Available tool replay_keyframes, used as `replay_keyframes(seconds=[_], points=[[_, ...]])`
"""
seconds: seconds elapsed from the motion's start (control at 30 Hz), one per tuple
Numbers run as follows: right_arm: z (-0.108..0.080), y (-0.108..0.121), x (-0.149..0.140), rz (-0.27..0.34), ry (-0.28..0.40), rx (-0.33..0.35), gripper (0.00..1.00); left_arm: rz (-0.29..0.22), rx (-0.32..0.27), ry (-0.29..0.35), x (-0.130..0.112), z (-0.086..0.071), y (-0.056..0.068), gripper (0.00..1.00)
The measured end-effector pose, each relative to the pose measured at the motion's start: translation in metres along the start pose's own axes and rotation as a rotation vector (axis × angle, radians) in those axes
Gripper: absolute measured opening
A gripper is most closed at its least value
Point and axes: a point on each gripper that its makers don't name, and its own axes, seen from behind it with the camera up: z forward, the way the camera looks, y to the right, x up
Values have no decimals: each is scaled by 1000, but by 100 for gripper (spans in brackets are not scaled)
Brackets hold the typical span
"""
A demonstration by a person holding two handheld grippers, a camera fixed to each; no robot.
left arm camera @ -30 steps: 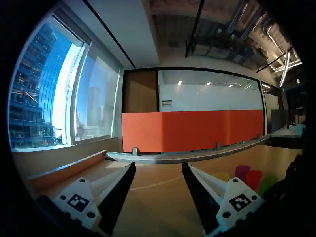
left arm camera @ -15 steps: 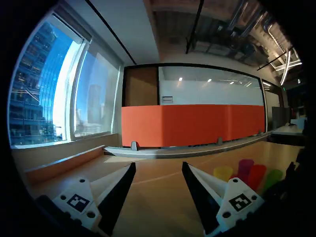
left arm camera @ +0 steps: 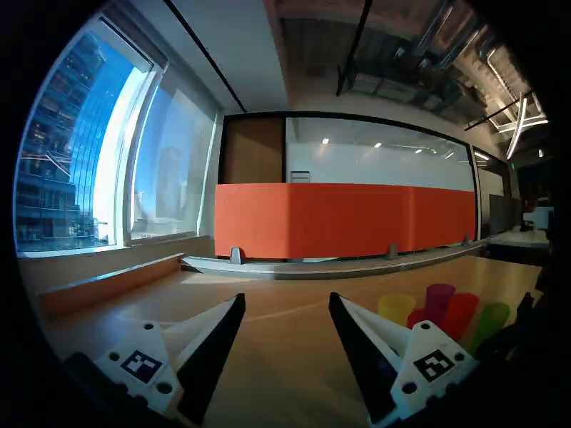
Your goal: Pour water
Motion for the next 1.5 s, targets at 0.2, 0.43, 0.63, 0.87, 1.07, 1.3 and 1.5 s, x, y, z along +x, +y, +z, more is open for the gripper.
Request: replay_keyframes(seconds=[0.2,0.43,0.63,0.87,1.07,1.3,1.5], points=[[0,0,-3,7,-8,-3,99,0,0,-16,-13,-3,-3,86],[2,-7,-2,5,-10,8,99,5,-3,-33,-23,-4,-4,86],[4,-11,-1,-8,-13,14,99,1,-14,-40,-26,-3,0,86],[4,-13,-1,-11,-12,16,99,9,-26,-50,-30,-1,4,86],[3,-12,0,-8,-12,13,99,10,-26,-51,-30,0,4,86],[1,-9,3,-7,-9,8,99,12,-32,-51,-29,-1,7,86],[0,-4,5,-8,-5,4,99,13,-36,-54,-30,-1,8,86]])
